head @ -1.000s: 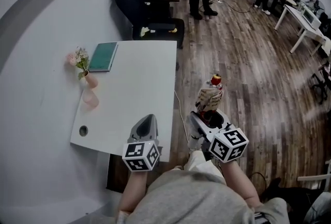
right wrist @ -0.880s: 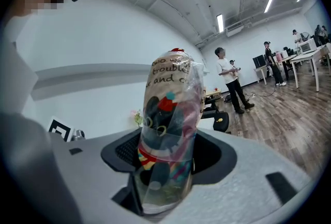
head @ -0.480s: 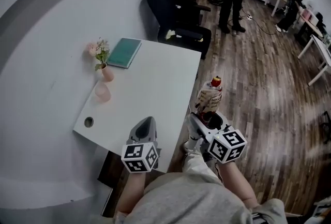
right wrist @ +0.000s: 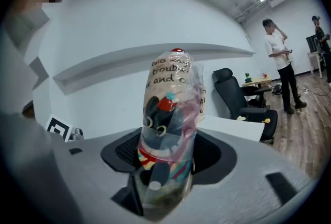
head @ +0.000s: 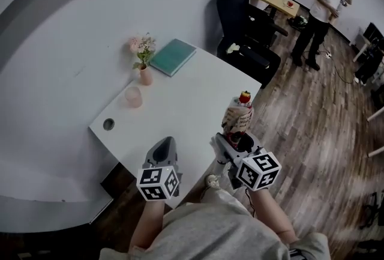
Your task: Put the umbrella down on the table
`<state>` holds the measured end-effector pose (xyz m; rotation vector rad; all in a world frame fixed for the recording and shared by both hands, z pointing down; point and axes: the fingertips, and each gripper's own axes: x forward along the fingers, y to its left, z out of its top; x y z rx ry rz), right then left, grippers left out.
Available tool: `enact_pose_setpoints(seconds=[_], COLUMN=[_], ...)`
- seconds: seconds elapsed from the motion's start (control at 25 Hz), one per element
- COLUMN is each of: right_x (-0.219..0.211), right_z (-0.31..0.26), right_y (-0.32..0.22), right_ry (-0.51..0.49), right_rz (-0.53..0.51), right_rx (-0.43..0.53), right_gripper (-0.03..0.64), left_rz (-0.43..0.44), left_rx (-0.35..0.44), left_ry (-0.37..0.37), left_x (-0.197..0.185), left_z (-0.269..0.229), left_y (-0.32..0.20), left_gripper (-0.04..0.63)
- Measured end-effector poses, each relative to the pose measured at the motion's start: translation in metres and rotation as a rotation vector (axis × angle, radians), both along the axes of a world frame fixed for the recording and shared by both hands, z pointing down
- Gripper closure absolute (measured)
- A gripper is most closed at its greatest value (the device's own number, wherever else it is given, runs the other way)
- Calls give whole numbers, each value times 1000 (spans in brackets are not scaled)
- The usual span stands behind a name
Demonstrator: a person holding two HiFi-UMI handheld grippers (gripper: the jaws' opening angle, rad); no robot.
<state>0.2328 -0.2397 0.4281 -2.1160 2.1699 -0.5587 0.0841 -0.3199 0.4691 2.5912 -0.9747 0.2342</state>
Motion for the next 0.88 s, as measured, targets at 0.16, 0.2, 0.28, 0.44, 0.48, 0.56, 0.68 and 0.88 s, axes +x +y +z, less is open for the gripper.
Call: enact_pose_setpoints(seconds=[0.16, 0.2, 0.28, 0.44, 0.48, 0.56, 0.68, 0.88], right_x=[7, 8, 10, 12, 13, 13, 14, 15], right_z=[5, 8, 14, 28, 32, 41, 55, 80], right_y=[-22, -27, -38, -59, -63, -73, -85, -100], right_ry=[3, 3, 4, 5, 5, 5, 13, 30], right_rz=[-106, -131, -180, -270, -291, -331, -387, -467], right_rx=[-20, -26, -40, -70, -79, -98, -124, -174], right_gripper=[342, 342, 342, 342, 342, 342, 342, 342], left_rz=[-94, -116, -160, -241, -262, -303, -364, -452], left_rx=[-5, -6, -8, -17, -19, -24, -30, -41], left_ry=[-10, -12, -16, -24, -25, -27, -33, -39], left_x=[1, 1, 0, -1, -2, -3, -5, -9], left_z=[0, 0, 2, 5, 6, 8, 12, 19], left_y=[-2, -3, -3, -2, -2, -2, 0, 10], left_gripper=[586, 586, 586, 586, 586, 586, 586, 586])
